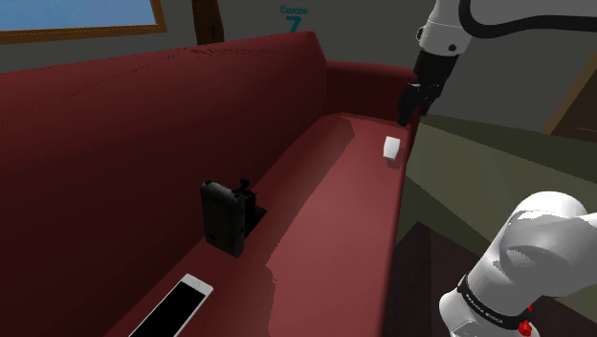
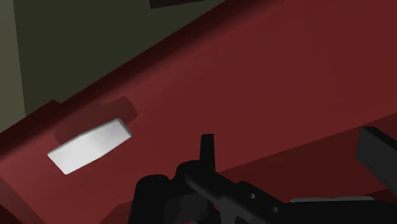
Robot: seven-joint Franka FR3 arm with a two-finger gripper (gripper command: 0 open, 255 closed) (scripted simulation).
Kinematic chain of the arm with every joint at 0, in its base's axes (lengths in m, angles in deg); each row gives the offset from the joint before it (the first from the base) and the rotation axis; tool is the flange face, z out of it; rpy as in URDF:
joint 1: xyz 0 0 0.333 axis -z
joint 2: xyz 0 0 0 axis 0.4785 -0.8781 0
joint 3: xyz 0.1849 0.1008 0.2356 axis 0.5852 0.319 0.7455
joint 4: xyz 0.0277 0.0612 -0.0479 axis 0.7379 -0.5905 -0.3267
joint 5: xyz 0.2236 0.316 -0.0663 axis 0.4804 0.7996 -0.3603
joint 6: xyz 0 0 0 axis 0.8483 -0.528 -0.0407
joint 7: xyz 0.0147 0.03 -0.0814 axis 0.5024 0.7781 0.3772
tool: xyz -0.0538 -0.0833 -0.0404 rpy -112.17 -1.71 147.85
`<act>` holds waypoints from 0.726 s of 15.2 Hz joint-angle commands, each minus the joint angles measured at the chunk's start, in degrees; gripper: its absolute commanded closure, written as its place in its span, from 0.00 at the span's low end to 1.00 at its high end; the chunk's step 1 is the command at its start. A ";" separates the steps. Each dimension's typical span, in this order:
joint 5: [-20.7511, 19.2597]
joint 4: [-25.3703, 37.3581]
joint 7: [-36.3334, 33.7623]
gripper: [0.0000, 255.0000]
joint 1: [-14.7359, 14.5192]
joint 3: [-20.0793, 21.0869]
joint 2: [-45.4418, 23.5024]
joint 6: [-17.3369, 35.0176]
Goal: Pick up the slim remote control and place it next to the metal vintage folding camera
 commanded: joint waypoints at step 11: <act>0.28 3.84 -8.00 0.00 5.73 -5.20 -17.95 13.20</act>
